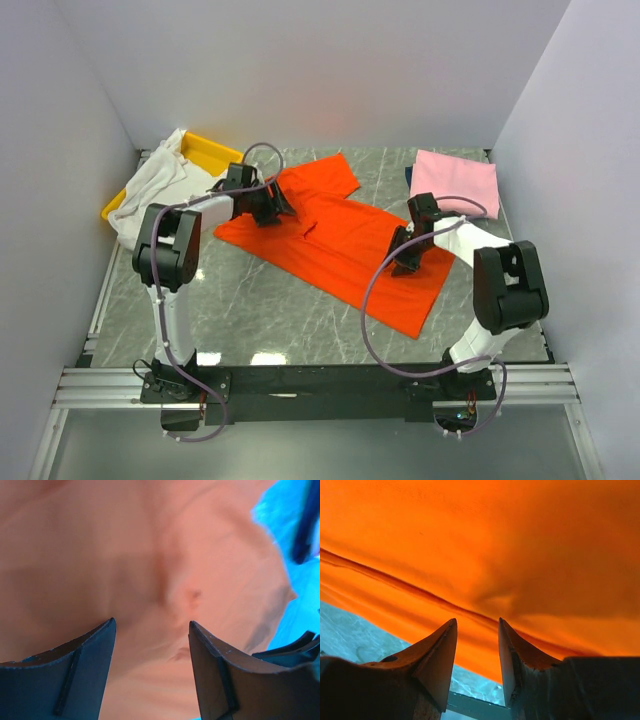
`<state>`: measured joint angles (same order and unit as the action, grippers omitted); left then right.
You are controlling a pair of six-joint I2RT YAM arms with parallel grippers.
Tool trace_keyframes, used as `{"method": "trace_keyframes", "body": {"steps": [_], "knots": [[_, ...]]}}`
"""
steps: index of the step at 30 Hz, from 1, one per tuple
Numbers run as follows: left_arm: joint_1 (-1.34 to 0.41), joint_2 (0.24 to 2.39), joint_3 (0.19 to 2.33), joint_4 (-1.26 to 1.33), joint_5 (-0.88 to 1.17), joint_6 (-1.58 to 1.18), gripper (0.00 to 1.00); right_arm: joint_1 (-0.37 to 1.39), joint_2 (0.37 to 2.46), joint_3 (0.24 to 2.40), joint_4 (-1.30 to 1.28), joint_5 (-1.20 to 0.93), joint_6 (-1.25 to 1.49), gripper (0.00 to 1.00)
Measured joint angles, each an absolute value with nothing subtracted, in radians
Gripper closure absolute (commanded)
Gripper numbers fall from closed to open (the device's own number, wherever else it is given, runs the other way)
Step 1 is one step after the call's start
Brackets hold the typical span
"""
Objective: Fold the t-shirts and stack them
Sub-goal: Fold the tshirt
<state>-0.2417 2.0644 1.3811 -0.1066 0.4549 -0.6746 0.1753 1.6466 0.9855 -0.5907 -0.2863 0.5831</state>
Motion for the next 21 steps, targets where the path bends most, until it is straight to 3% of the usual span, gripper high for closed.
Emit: {"method": "trace_keyframes", "body": {"steps": [21], "knots": [[-0.244, 1.816, 1.021, -0.09, 0.34, -0.724, 0.34, 0.187, 1.663, 0.875, -0.525, -0.403, 0.582, 0.56]]}}
